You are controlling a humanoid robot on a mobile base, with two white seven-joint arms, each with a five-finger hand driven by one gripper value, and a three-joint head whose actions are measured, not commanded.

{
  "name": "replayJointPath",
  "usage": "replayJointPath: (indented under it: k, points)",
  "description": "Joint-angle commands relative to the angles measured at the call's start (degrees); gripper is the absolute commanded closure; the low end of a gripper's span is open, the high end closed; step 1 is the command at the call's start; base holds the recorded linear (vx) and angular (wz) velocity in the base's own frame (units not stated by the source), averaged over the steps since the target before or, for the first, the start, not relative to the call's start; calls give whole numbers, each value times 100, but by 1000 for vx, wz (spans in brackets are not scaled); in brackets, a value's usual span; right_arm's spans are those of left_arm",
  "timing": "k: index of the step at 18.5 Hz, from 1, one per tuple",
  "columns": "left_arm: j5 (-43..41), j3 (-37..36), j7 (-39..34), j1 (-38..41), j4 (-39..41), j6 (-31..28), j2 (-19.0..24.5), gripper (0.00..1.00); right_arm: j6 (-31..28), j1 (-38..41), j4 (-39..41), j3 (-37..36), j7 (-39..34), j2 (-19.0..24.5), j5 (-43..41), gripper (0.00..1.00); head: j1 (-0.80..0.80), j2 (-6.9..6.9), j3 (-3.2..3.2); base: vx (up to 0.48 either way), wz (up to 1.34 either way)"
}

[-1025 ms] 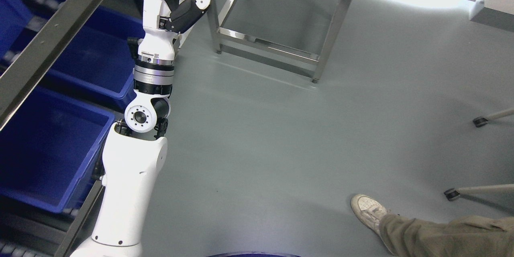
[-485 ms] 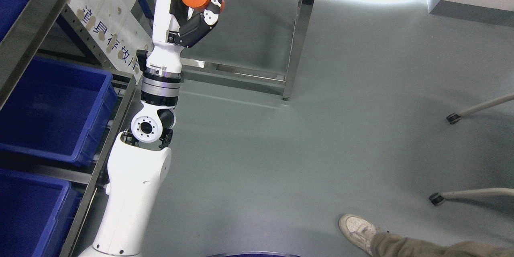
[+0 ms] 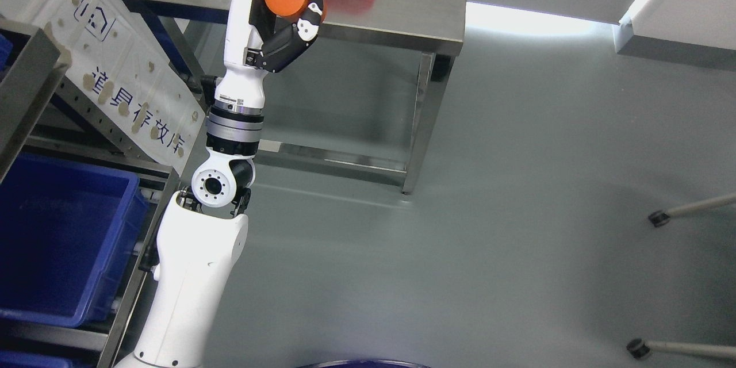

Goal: Grab orange capacitor from left shelf to right desk
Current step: 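Lower the held capacitor into the red tray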

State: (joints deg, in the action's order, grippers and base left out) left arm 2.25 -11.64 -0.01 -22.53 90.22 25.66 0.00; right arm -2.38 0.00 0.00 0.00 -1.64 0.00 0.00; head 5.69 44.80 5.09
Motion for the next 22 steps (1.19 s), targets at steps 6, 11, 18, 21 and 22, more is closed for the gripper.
replayJointPath:
  k: [6, 11, 18, 21, 22]
  points:
    - [4, -111, 1, -15, 4, -17, 100, 96, 1, -9, 193, -62, -20, -100, 26, 0, 0, 0, 0, 468, 173]
    - [4, -426, 10, -6, -145, -569, 100, 96, 1, -9, 193, -62, -20, -100, 26, 0, 0, 0, 0, 413, 120]
    - [-5, -893, 27, 29, -628, -913, 100, 95, 1, -9, 193, -62, -20, -100, 26, 0, 0, 0, 0, 300, -23]
    - [-5, -937, 27, 3, -926, -1002, 100, 95, 1, -9, 193, -62, -20, -100, 26, 0, 0, 0, 0, 155, -68]
    - [-5, -902, 27, -23, -1049, -1002, 100, 95, -8, -9, 193, -62, -20, -100, 26, 0, 0, 0, 0, 63, -50]
